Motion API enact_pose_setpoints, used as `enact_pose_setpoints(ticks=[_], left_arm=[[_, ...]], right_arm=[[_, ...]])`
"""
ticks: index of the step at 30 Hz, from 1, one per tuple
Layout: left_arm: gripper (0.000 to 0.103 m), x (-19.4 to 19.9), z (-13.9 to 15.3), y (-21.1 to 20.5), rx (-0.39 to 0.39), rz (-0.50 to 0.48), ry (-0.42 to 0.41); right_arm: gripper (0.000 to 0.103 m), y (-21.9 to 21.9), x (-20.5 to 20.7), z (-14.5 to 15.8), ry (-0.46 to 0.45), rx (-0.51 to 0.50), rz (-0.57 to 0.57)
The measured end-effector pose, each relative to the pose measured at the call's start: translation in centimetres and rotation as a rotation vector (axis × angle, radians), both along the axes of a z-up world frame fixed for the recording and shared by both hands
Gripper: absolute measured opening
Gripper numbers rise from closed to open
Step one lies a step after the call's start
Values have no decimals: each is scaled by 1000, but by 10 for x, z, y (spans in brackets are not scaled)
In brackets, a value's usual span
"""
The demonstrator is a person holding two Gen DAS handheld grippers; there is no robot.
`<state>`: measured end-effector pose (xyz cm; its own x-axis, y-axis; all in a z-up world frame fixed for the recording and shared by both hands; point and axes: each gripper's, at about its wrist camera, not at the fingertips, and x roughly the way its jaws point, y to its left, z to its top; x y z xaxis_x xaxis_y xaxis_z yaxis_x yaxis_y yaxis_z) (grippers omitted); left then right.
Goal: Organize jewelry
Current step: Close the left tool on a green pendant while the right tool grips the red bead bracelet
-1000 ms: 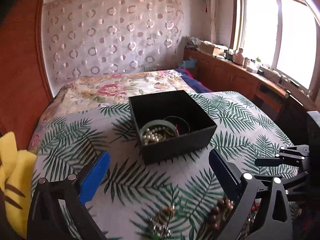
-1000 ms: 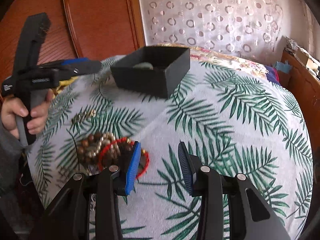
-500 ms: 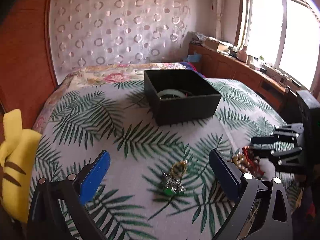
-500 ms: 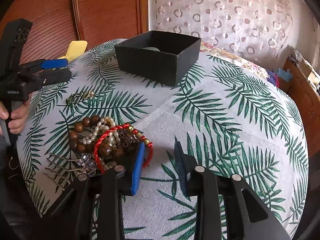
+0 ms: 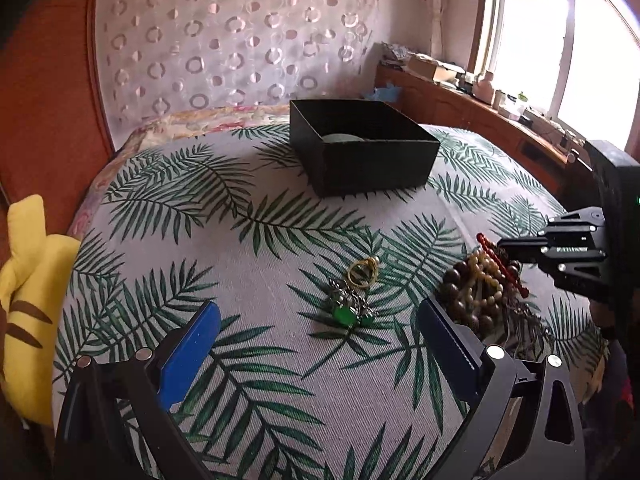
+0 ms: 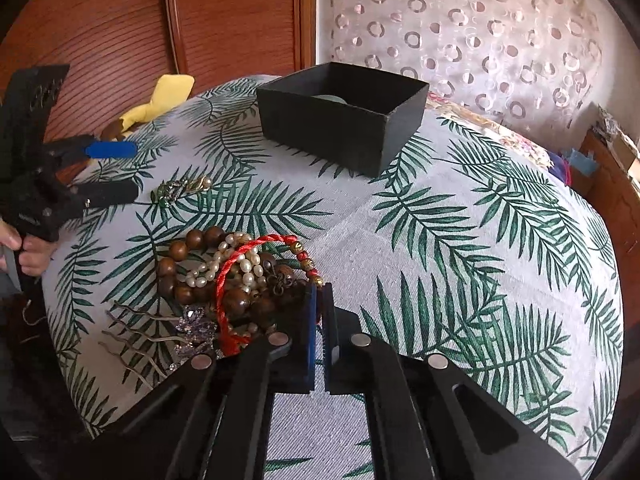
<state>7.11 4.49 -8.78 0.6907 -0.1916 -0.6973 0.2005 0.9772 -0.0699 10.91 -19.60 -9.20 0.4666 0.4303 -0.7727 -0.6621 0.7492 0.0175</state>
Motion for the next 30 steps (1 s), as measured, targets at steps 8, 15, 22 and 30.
enact_pose_setpoints(ticks=[8,15,22,30], left_arm=[[86,-1,1,-14,-1,-43,7],[55,6,-5,-22,9,-55,46],[50,11,-8,-28,41,-54,51],[37,14,-14,-27,38,-48,71]], right_arm=[[3,-16,-1,17,-39,58,-58],[3,-18,-1,19,-43,68,-71],[3,-14,-3,22,-50,74,-65],[3,-10,-3,24,-53,78,-60]])
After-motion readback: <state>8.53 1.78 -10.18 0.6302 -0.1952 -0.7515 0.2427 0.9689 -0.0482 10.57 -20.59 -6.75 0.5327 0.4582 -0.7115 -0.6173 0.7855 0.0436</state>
